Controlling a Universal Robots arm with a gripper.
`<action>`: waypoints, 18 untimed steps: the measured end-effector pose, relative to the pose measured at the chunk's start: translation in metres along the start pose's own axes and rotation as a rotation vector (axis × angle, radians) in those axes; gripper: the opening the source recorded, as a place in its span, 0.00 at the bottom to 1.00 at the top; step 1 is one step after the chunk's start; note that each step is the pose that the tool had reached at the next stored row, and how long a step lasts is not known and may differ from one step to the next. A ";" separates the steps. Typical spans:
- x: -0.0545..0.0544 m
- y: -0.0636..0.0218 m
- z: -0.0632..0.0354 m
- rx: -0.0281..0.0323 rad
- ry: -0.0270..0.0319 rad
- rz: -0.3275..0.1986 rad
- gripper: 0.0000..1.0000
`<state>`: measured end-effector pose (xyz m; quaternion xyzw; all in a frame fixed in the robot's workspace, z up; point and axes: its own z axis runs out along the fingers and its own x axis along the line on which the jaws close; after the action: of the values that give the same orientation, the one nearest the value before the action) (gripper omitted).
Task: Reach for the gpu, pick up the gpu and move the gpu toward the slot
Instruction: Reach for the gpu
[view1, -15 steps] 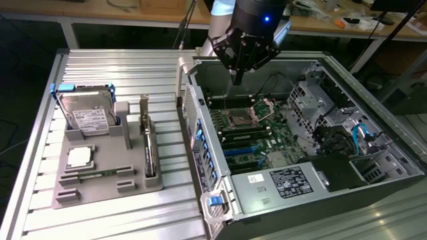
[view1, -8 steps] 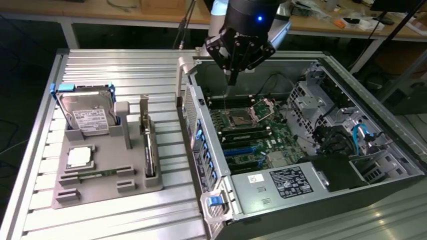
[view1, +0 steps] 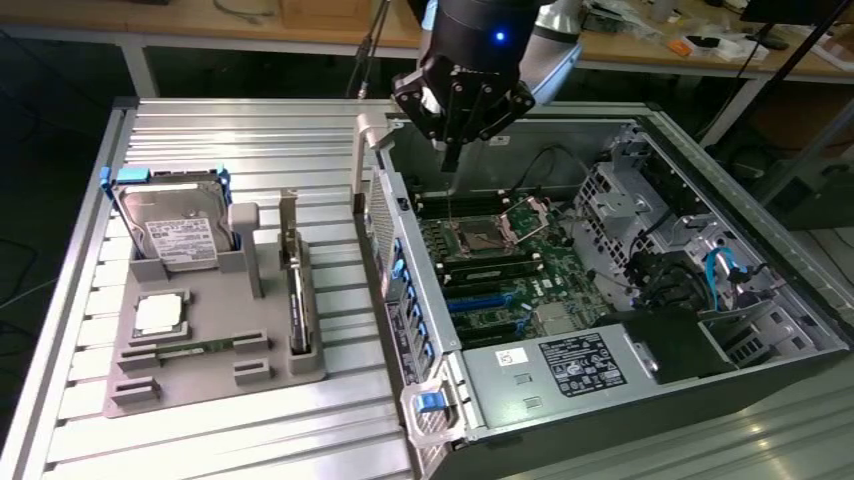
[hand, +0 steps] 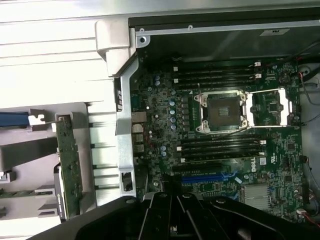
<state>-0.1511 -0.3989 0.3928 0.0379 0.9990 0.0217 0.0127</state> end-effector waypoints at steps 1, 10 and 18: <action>0.002 -0.0001 0.0000 0.0000 0.0000 0.000 0.11; 0.014 -0.0011 0.0003 0.0000 0.0007 0.000 0.11; 0.028 -0.0022 0.0004 0.0002 0.0017 0.000 0.11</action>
<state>-0.1791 -0.3990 0.3916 0.0379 0.9990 0.0216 0.0118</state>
